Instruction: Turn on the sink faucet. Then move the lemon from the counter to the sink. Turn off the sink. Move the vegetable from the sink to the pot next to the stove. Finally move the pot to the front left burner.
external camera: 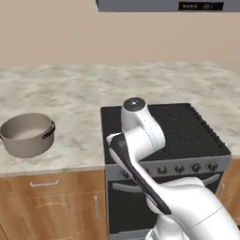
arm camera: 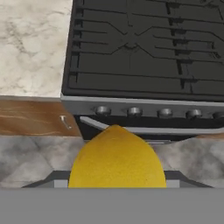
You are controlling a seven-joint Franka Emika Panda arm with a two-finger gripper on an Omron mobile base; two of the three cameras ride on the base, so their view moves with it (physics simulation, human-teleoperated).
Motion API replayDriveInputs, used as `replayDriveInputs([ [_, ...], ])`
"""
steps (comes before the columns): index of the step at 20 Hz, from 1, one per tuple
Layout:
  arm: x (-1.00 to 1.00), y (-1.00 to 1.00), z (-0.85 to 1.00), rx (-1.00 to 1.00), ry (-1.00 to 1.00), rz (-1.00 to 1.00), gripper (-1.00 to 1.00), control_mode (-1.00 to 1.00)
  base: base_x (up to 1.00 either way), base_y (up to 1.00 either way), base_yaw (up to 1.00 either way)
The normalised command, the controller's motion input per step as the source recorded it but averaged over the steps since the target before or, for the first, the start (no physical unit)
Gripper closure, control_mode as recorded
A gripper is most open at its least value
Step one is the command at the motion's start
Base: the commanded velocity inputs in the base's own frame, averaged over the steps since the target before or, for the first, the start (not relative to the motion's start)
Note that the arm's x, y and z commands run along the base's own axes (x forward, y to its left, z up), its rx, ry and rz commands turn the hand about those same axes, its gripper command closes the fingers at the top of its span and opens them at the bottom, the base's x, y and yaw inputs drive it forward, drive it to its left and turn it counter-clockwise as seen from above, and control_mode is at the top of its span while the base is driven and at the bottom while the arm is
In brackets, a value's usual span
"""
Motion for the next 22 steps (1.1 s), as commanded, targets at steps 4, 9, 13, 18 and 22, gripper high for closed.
replayDriveInputs([
  [4,0.0,0.0,0.0,0.0,0.0,0.0,1.0,1.0,0.17,0.57,-0.41],
  [9,0.0,0.0,0.0,0.0,0.0,0.0,1.0,1.0,0.31,0.56,-0.37],
  [13,0.0,0.0,0.0,0.0,0.0,0.0,1.0,1.0,0.48,0.52,-0.31],
  [18,0.0,0.0,0.0,0.0,0.0,0.0,1.0,1.0,0.43,0.64,-0.21],
  [22,0.0,0.0,0.0,0.0,0.0,0.0,1.0,1.0,0.41,0.54,-0.04],
])
